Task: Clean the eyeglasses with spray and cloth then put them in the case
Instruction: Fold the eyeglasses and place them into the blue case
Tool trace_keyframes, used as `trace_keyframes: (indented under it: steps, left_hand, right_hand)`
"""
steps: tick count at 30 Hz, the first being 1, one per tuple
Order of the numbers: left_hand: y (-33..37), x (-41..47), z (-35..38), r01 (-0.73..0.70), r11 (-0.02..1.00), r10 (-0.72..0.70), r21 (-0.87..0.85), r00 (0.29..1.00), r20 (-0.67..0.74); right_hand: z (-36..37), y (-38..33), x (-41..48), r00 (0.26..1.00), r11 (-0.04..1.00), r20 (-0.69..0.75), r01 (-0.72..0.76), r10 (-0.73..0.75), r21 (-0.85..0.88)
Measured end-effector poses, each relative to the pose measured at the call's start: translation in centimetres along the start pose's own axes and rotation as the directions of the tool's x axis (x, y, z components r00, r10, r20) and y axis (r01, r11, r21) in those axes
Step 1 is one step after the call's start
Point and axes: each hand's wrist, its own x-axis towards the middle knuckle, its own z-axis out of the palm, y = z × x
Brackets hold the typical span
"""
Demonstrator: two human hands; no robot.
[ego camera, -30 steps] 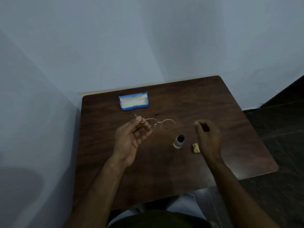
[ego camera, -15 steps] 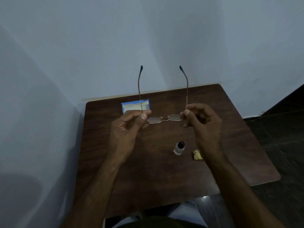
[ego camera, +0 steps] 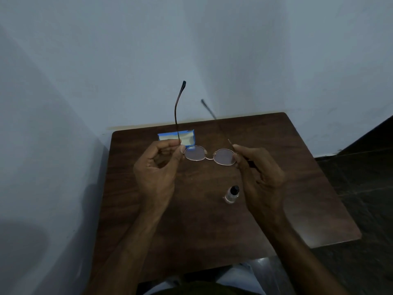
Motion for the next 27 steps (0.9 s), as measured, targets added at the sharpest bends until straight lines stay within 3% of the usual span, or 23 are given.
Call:
trace_keyframes:
  steps: [8, 19, 23, 27]
  left_hand:
    - [0.6, 0.2, 0.0, -0.087, 0.996, 0.087, -0.002, 0.996, -0.030]
    - [0.5, 0.9, -0.4, -0.186, 0.982, 0.190, -0.041, 0.977, 0.098]
    - [0.4, 1.1, -0.4, -0.193, 0.981, 0.196, -0.035, 0.967, 0.164]
    - [0.2, 1.4, -0.5, -0.163, 0.986, 0.170, -0.046, 0.954, 0.247]
  right_hand:
    - [0.3, 0.3, 1.1, 0.992, 0.999, 0.120, 0.030, -0.034, 0.037]
    - [0.0, 0.1, 3.4, 0.979, 0.995, 0.197, 0.023, -0.042, 0.098]
    - [0.0, -0.8, 3.9, 0.982, 0.962, 0.148, -0.150, 0.118, 0.226]
    - [0.3, -1.2, 4.3, 0.978, 0.943, 0.093, -0.203, 0.185, 0.265]
